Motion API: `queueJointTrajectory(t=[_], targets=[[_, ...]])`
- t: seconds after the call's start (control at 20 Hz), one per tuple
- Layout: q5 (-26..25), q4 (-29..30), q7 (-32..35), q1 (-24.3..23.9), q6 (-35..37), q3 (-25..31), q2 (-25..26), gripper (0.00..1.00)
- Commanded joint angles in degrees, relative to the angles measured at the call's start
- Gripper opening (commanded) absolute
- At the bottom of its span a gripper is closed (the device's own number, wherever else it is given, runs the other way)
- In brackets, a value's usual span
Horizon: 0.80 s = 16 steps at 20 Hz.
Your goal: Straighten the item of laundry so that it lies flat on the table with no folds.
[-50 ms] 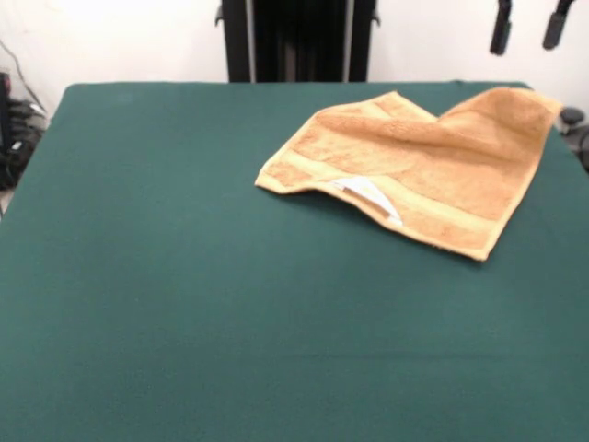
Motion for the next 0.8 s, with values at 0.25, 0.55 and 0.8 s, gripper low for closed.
queueJointTrajectory(t=[0.25, 0.55, 0.8], targets=[[-3.9, 0.4, -1.1, 0.5, -0.5, 2.2, 5.3, 1.00], [-5.1, 0.6, -1.3, -0.3, -1.2, 2.1, 6.1, 1.00], [-5.5, 0.6, -2.6, -2.0, -0.7, 2.9, 7.0, 1.00]])
